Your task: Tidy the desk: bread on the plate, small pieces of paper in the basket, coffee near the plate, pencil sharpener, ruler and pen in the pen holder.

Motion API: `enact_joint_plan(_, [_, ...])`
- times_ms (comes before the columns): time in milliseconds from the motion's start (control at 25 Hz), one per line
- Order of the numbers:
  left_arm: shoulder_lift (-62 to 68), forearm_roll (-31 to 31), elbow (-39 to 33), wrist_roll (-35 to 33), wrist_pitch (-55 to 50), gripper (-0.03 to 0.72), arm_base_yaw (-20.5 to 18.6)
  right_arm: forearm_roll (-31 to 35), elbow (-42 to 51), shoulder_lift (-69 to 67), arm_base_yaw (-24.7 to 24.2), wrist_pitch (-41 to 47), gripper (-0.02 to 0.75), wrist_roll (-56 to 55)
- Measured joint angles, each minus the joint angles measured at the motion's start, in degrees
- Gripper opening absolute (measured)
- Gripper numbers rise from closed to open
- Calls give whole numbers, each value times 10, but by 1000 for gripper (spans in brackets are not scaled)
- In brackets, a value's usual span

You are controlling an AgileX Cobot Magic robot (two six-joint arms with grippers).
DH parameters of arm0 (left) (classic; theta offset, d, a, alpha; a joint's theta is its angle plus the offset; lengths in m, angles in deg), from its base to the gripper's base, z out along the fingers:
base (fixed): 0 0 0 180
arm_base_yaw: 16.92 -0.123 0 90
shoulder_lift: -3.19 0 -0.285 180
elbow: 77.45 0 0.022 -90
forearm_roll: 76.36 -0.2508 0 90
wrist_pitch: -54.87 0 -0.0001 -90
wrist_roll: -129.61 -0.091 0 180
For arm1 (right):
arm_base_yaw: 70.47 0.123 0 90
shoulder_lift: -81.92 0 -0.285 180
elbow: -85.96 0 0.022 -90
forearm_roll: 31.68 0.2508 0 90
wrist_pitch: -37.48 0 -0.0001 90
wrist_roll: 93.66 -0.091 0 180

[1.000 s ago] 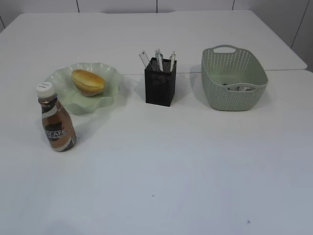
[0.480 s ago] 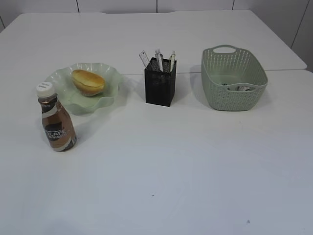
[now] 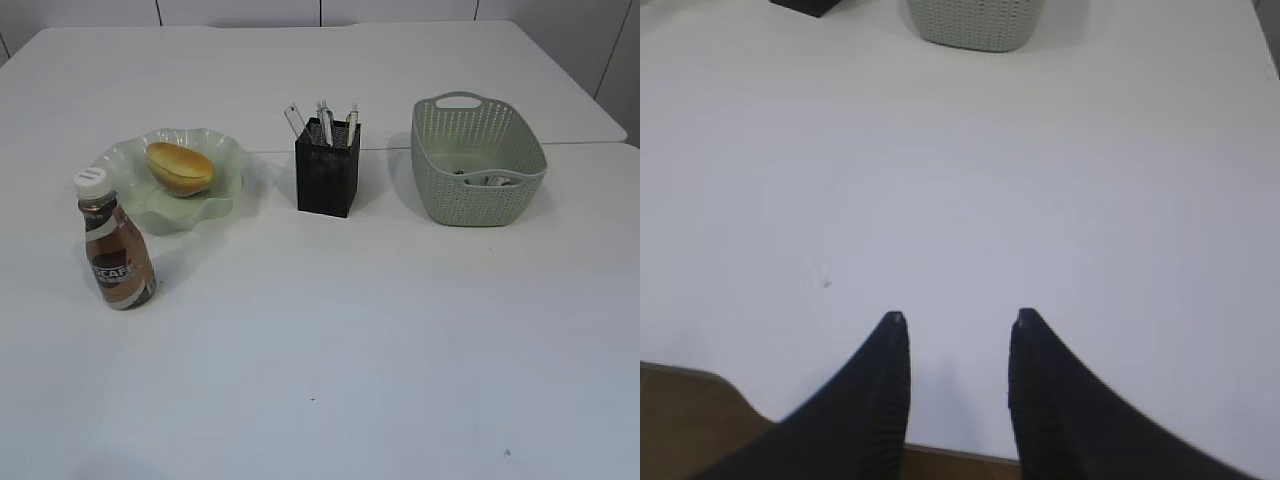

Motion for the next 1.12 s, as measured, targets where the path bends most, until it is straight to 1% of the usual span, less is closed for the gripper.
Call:
enact_joint_plan(40, [0,0,0,0,0,220,-22,0,0,0,-12,0,281,0])
enact_joint_plan(80, [0,0,0,0,0,220,-44,0,0,0,-12,0,281,0])
enact_joint_plan(120, [0,0,0,0,0,220,-65,0,0,2,-39,-1,281,0])
enact_joint_plan(160, [0,0,0,0,0,220,-83,0,0,7,-52,-1,281,0])
enact_joint_plan(360, [0,0,0,0,0,219,-182,0,0,26,-99,-1,280,0])
enact_joint_plan(520, [-14,0,0,0,2,219,-251,-1,0,26,-113,-1,281,0])
enact_joint_plan(640, [-36,0,0,0,3,219,-291,-1,0,26,-114,-1,281,0])
enact_joint_plan(800, [-36,0,0,0,3,219,-321,-1,0,26,-115,-2,280,0])
enact_joint_plan(1120, [-36,0,0,0,3,218,-324,-1,0,26,-115,-2,280,0])
